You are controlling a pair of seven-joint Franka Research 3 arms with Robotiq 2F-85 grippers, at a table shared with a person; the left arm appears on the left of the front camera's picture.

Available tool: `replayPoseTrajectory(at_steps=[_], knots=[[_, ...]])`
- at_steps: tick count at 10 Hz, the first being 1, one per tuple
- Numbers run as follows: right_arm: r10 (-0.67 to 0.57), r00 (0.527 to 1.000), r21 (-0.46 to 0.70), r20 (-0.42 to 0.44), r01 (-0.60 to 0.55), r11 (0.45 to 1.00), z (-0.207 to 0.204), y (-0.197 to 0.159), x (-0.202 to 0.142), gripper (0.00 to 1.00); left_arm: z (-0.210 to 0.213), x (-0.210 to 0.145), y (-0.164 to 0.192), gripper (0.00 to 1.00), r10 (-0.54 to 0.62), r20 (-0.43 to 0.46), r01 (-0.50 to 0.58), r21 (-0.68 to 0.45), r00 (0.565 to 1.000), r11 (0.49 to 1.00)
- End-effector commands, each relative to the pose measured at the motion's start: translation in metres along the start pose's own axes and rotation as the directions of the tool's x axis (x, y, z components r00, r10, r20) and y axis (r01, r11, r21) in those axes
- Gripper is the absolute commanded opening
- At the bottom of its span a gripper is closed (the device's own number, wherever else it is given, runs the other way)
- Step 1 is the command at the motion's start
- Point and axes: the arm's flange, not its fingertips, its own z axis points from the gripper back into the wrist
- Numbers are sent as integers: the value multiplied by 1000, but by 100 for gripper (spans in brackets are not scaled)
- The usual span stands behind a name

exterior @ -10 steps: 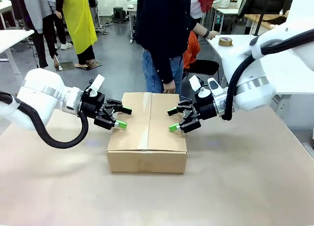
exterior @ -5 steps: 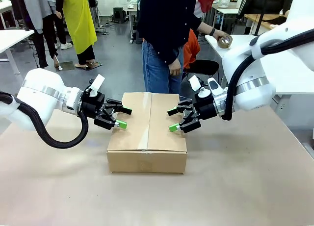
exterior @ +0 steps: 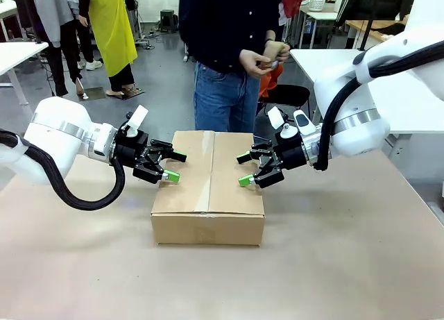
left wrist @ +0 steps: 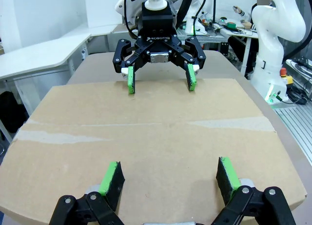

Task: Pack the gift set into the box.
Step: Press and hold the closed box until the human finishes sealing it.

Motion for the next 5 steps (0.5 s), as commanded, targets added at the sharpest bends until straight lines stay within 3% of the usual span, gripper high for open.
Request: replayPoseTrajectory(at_steps=[1,5], knots=[[7,1000,-4,0,-7,1000,0,1,3,100,-2,-2,-1,100,-14,-4,14,-1,1000,1000],[7,1000,-4,0,-7,1000,0,1,3,100,-2,-2,-1,100,-14,-4,14,-1,1000,1000]])
